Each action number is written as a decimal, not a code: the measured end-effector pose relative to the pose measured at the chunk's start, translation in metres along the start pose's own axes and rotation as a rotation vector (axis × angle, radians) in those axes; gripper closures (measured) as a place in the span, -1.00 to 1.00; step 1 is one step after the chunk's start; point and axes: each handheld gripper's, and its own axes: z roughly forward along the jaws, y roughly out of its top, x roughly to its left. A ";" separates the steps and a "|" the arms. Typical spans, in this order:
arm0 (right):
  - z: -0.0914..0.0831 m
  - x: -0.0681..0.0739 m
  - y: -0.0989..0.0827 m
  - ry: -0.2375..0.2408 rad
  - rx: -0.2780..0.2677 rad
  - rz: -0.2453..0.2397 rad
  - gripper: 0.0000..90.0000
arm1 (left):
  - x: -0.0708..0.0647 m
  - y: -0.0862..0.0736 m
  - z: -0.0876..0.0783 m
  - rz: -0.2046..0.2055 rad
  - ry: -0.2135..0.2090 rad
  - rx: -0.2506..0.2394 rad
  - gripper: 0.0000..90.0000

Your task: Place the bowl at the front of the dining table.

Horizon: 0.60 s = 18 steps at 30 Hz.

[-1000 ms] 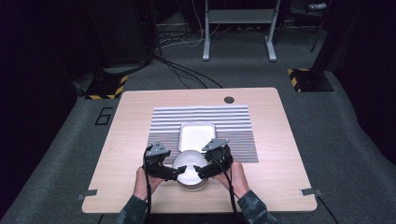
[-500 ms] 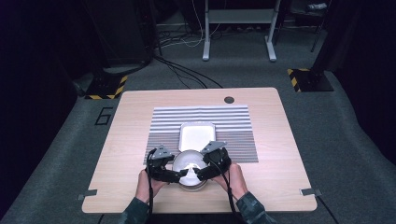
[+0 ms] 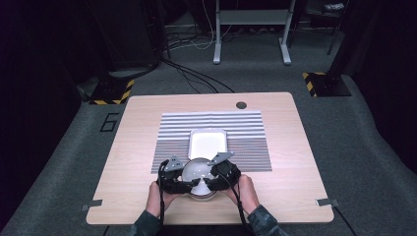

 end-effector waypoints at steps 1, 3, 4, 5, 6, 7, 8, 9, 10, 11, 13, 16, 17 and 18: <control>0.000 0.000 0.000 0.000 0.000 0.000 -0.07 | 0.000 0.000 0.000 -0.001 0.004 -0.003 -0.11; -0.001 -0.001 0.001 -0.001 0.004 0.011 -0.03 | -0.001 0.001 -0.002 0.007 0.022 -0.007 -0.04; -0.001 -0.001 0.001 -0.002 0.003 0.010 -0.01 | -0.002 0.002 -0.003 0.016 0.034 -0.008 0.00; -0.001 0.000 0.002 -0.004 0.009 0.021 0.01 | -0.002 0.002 -0.004 0.019 0.042 -0.007 0.05; -0.001 -0.001 0.002 -0.007 0.004 0.008 0.03 | -0.003 0.003 -0.005 0.023 0.053 -0.008 0.09; -0.002 0.000 0.002 -0.019 -0.002 0.019 0.05 | -0.003 0.004 -0.005 0.029 0.060 -0.012 0.15; -0.002 0.000 0.002 -0.022 -0.006 0.017 0.07 | -0.003 0.004 -0.006 0.031 0.067 -0.012 0.19; -0.002 0.000 0.003 -0.026 -0.006 0.023 0.10 | -0.003 0.005 -0.007 0.032 0.072 -0.015 0.25; -0.002 0.000 0.003 -0.026 -0.006 0.023 0.10 | -0.003 0.005 -0.007 0.032 0.072 -0.015 0.27; -0.002 -0.001 0.003 -0.024 -0.011 0.020 0.12 | -0.003 0.006 -0.007 0.032 0.074 -0.016 0.27; -0.002 -0.002 0.004 -0.026 -0.015 0.022 0.16 | -0.002 0.006 -0.008 0.033 0.076 -0.019 0.32; -0.004 -0.002 0.005 -0.045 -0.031 0.014 0.26 | -0.002 0.007 -0.009 0.036 0.084 -0.026 0.38; -0.005 -0.001 0.006 -0.051 -0.031 0.012 0.28 | -0.002 0.008 -0.009 0.038 0.088 -0.024 0.40; -0.005 -0.001 0.006 -0.051 -0.031 0.012 0.28 | -0.002 0.009 -0.010 0.044 0.092 -0.024 0.40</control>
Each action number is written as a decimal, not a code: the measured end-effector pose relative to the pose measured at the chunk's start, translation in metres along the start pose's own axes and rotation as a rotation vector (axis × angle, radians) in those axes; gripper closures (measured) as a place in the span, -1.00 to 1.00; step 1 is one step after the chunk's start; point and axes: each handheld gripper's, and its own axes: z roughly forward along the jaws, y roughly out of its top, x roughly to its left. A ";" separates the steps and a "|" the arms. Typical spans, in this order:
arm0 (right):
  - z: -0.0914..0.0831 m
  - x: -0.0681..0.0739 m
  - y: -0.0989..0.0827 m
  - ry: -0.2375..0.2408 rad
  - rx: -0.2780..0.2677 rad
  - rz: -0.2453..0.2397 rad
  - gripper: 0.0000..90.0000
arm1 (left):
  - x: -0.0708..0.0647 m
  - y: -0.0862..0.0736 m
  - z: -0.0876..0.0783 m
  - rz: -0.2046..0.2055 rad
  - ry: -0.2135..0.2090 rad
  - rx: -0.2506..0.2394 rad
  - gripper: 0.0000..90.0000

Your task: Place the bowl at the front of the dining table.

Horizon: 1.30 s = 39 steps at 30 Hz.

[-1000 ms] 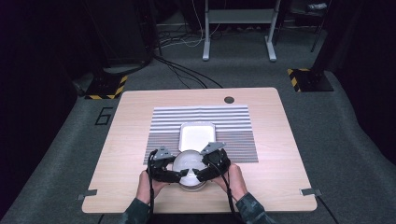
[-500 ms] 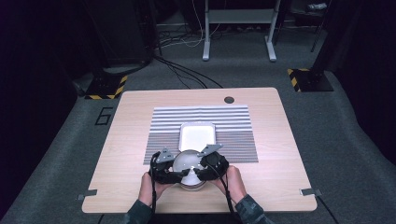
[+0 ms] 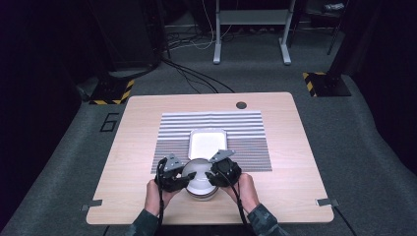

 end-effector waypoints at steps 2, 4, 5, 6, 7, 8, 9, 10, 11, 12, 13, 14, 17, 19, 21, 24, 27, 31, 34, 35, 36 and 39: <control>-0.002 0.001 0.000 -0.022 -0.020 -0.023 0.34 | -0.001 0.001 -0.001 0.010 0.017 -0.010 0.48; -0.002 0.002 0.000 -0.029 -0.025 -0.033 0.36 | -0.002 0.002 -0.002 0.014 0.027 -0.022 0.50; -0.003 0.002 0.000 -0.039 -0.035 -0.037 0.38 | -0.002 0.003 -0.002 0.017 0.032 -0.026 0.53; -0.004 0.002 0.000 -0.048 -0.040 -0.052 0.40 | -0.002 0.003 -0.003 0.026 0.040 -0.030 0.55; -0.004 0.002 0.000 -0.048 -0.040 -0.052 0.40 | -0.003 0.003 -0.003 0.029 0.045 -0.035 0.55; -0.004 0.003 0.000 -0.054 -0.044 -0.053 0.42 | -0.004 0.003 -0.004 0.034 0.053 -0.038 0.56; -0.005 0.003 0.000 -0.059 -0.047 -0.054 0.43 | -0.004 0.003 -0.004 0.040 0.055 -0.038 0.57; -0.005 0.004 0.000 -0.062 -0.049 -0.051 0.45 | -0.005 0.004 -0.005 0.045 0.063 -0.037 0.58; -0.006 0.005 0.000 -0.071 -0.053 -0.055 0.48 | -0.005 0.004 -0.005 0.045 0.066 -0.040 0.59; -0.007 0.005 0.000 -0.077 -0.059 -0.062 0.50 | -0.006 0.005 -0.005 0.047 0.068 -0.040 0.60; -0.009 0.007 0.001 -0.100 -0.068 -0.065 0.57 | -0.006 0.005 -0.005 0.051 0.075 -0.042 0.62; -0.009 0.007 0.001 -0.100 -0.068 -0.065 0.57 | -0.007 0.005 -0.006 0.052 0.078 -0.045 0.62; -0.011 0.010 0.002 -0.123 -0.082 -0.075 0.63 | -0.007 0.006 -0.006 0.057 0.089 -0.054 0.66; -0.012 0.010 0.002 -0.132 -0.085 -0.087 0.65 | -0.009 0.006 -0.007 0.061 0.098 -0.060 0.67; -0.012 0.011 0.002 -0.141 -0.096 -0.095 0.66 | -0.009 0.007 -0.008 0.066 0.105 -0.061 0.68; -0.014 0.012 0.002 -0.152 -0.104 -0.104 0.70 | -0.011 0.008 -0.009 0.072 0.116 -0.062 0.70; -0.015 0.013 0.002 -0.163 -0.112 -0.107 0.72 | -0.013 0.009 -0.009 0.079 0.128 -0.068 0.71; -0.017 0.014 0.001 -0.174 -0.120 -0.111 0.74 | -0.015 0.008 -0.010 0.080 0.140 -0.076 0.72; -0.018 0.015 0.001 -0.179 -0.125 -0.118 0.76 | -0.016 0.009 -0.010 0.092 0.148 -0.071 0.73; -0.018 0.015 0.001 -0.179 -0.125 -0.118 0.76 | -0.016 0.009 -0.011 0.100 0.151 -0.070 0.73; -0.018 0.016 0.001 -0.185 -0.131 -0.127 0.76 | -0.017 0.009 -0.011 0.100 0.152 -0.073 0.73; -0.019 0.019 0.002 -0.200 -0.144 -0.131 0.78 | -0.018 0.010 -0.012 0.118 0.164 -0.075 0.74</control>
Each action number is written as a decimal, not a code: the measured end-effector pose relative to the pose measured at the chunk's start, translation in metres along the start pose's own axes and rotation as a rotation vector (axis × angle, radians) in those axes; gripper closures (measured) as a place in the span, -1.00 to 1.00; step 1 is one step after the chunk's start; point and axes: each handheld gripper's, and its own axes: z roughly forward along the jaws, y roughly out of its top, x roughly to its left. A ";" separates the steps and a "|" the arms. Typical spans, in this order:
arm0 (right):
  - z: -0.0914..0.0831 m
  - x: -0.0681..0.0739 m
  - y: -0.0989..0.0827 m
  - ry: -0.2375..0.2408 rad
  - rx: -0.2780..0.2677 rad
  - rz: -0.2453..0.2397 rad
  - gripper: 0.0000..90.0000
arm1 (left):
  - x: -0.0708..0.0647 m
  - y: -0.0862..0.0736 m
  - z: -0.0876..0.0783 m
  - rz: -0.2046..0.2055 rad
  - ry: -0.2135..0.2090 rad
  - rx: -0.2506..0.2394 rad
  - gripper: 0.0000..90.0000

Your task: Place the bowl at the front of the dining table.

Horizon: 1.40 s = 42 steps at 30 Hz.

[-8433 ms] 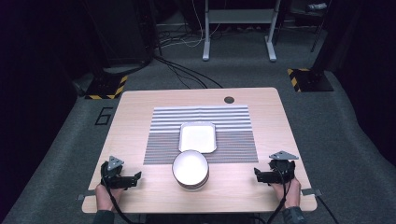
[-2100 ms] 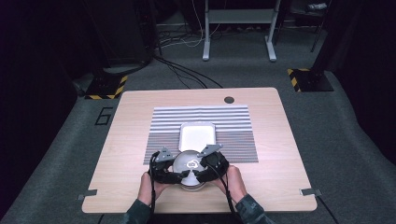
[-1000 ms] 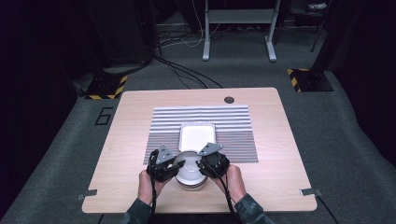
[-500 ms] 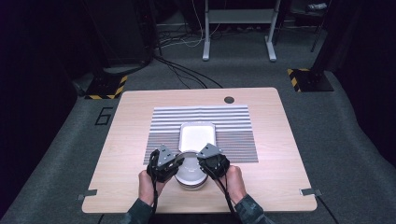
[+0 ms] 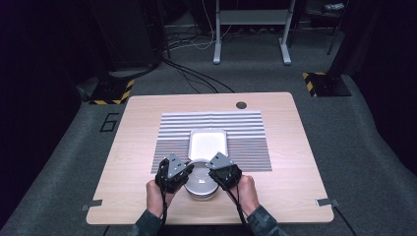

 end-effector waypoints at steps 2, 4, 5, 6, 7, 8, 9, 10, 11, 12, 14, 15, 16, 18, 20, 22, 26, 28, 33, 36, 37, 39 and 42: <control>0.000 0.001 0.001 -0.006 -0.010 -0.010 0.79 | -0.002 0.000 0.000 -0.001 0.011 -0.007 0.74; -0.001 0.002 0.001 -0.013 -0.021 -0.015 0.80 | -0.002 0.000 -0.001 0.006 0.012 -0.010 0.75; -0.001 0.002 0.001 -0.016 -0.027 -0.021 0.80 | -0.001 0.000 -0.001 0.004 0.011 -0.013 0.75; -0.002 0.003 0.002 -0.022 -0.031 -0.024 0.80 | -0.001 -0.001 -0.001 0.002 0.007 -0.013 0.75; -0.002 0.004 0.003 -0.025 -0.034 -0.025 0.81 | 0.000 -0.001 -0.002 -0.005 0.003 -0.015 0.76; -0.003 0.005 0.004 -0.034 -0.044 -0.037 0.81 | 0.001 -0.001 -0.003 -0.011 0.000 -0.021 0.76; -0.003 0.005 0.004 -0.034 -0.044 -0.037 0.81 | 0.001 0.000 -0.003 -0.013 -0.001 -0.028 0.76; -0.003 0.005 0.005 -0.037 -0.051 -0.042 0.81 | 0.001 0.000 -0.004 -0.017 0.001 -0.032 0.76; -0.004 0.005 0.005 -0.043 -0.060 -0.051 0.81 | 0.002 0.001 -0.005 -0.012 0.004 -0.037 0.76; -0.005 0.005 0.006 -0.048 -0.066 -0.051 0.81 | 0.002 0.001 -0.005 -0.015 0.002 -0.044 0.76; -0.007 0.005 0.007 -0.053 -0.071 -0.055 0.81 | 0.001 0.003 -0.006 -0.008 0.007 -0.049 0.76; -0.008 0.005 0.007 -0.054 -0.074 -0.056 0.81 | 0.000 0.003 -0.007 -0.012 0.012 -0.054 0.76; -0.008 0.004 0.008 -0.055 -0.078 -0.062 0.81 | 0.001 0.004 -0.008 -0.005 0.011 -0.053 0.76; -0.009 0.004 0.009 -0.056 -0.083 -0.065 0.81 | 0.001 0.005 -0.009 -0.004 0.014 -0.055 0.76; -0.011 0.004 0.010 -0.057 -0.086 -0.068 0.81 | 0.001 0.006 -0.010 -0.010 0.015 -0.067 0.76; -0.012 0.003 0.012 -0.060 -0.098 -0.072 0.81 | 0.002 0.008 -0.012 -0.007 0.014 -0.076 0.76; -0.015 0.002 0.014 -0.068 -0.110 -0.075 0.81 | 0.002 0.011 -0.014 -0.002 0.019 -0.085 0.76; -0.016 0.001 0.014 -0.071 -0.117 -0.085 0.81 | 0.001 0.012 -0.015 -0.001 0.021 -0.092 0.76; -0.018 0.001 0.015 -0.076 -0.131 -0.088 0.81 | 0.002 0.014 -0.017 -0.003 0.025 -0.106 0.76; -0.020 0.000 0.016 -0.081 -0.136 -0.088 0.81 | 0.002 0.016 -0.017 -0.001 0.021 -0.113 0.77; -0.020 -0.001 0.017 -0.083 -0.135 -0.088 0.81 | 0.002 0.016 -0.017 -0.003 0.021 -0.113 0.77; -0.021 -0.001 0.017 -0.083 -0.135 -0.089 0.81 | 0.002 0.018 -0.017 -0.001 0.021 -0.115 0.77; -0.022 -0.002 0.019 -0.085 -0.136 -0.090 0.81 | 0.003 0.019 -0.018 -0.001 0.023 -0.119 0.76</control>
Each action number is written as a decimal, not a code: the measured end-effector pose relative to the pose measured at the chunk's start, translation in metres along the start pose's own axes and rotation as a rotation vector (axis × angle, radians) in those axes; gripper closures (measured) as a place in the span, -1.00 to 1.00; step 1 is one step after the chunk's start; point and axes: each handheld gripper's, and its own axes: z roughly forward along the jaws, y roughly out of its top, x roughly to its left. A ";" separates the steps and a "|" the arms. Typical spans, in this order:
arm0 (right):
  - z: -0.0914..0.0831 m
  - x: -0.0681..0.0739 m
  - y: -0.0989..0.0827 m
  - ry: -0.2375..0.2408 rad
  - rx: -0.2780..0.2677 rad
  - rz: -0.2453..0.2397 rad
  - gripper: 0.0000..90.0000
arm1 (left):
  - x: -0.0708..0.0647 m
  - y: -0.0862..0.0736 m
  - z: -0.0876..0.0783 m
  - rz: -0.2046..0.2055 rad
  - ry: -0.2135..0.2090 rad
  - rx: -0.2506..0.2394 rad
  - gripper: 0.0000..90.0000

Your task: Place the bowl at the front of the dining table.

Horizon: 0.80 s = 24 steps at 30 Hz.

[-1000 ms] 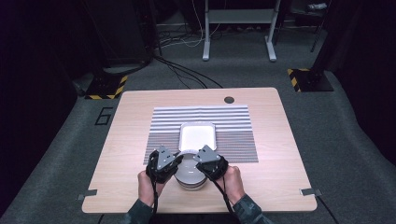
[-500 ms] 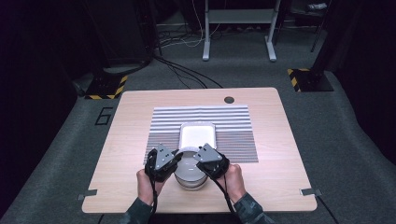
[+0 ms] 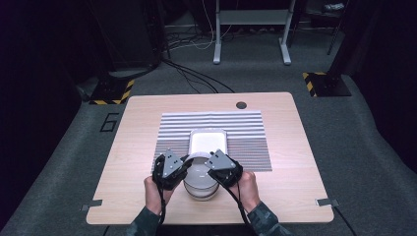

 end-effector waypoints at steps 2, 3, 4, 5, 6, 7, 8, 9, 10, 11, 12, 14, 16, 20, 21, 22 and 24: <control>0.000 -0.001 0.001 -0.004 -0.003 -0.001 0.81 | 0.001 0.001 0.000 0.000 0.001 -0.005 0.77; 0.000 -0.001 0.002 -0.006 -0.007 -0.001 0.81 | 0.001 0.002 0.000 0.001 0.002 -0.006 0.77; 0.000 -0.001 0.002 -0.007 -0.009 -0.001 0.81 | 0.002 0.002 -0.001 0.001 0.001 -0.007 0.77; 0.000 -0.001 0.002 -0.008 -0.010 -0.002 0.81 | 0.002 0.002 -0.001 0.002 0.003 -0.010 0.77; 0.000 -0.001 0.003 -0.011 -0.012 0.000 0.81 | 0.002 0.003 -0.001 0.003 0.003 -0.011 0.77; -0.001 -0.001 0.003 -0.012 -0.012 0.001 0.81 | 0.002 0.003 -0.001 0.002 0.005 -0.013 0.77; -0.001 -0.001 0.003 -0.014 -0.014 -0.003 0.81 | 0.002 0.003 -0.001 0.003 0.004 -0.013 0.77; -0.001 -0.001 0.003 -0.014 -0.014 -0.005 0.81 | 0.002 0.003 -0.001 0.003 0.004 -0.014 0.77; -0.001 -0.001 0.003 -0.014 -0.013 -0.004 0.81 | 0.002 0.003 -0.001 0.005 0.005 -0.016 0.77; -0.001 -0.002 0.004 -0.015 -0.013 -0.009 0.81 | 0.002 0.004 -0.001 0.006 0.007 -0.017 0.77; -0.001 -0.002 0.004 -0.015 -0.015 -0.009 0.81 | 0.002 0.004 -0.001 0.005 0.005 -0.019 0.77; -0.001 -0.003 0.005 -0.016 -0.018 -0.010 0.81 | 0.003 0.005 -0.001 0.003 0.006 -0.023 0.77; -0.001 -0.004 0.005 -0.017 -0.019 -0.009 0.81 | 0.004 0.006 0.000 0.006 0.005 -0.022 0.77; -0.002 -0.005 0.006 -0.021 -0.020 -0.010 0.81 | 0.003 0.007 0.000 0.007 0.009 -0.027 0.77; -0.002 -0.005 0.006 -0.022 -0.020 -0.012 0.81 | 0.002 0.007 0.000 0.004 0.010 -0.030 0.77; -0.002 -0.005 0.006 -0.022 -0.020 -0.012 0.81 | 0.003 0.007 0.000 0.008 0.008 -0.030 0.77; -0.003 -0.005 0.006 -0.020 -0.020 -0.010 0.81 | 0.003 0.008 -0.001 0.006 0.004 -0.030 0.77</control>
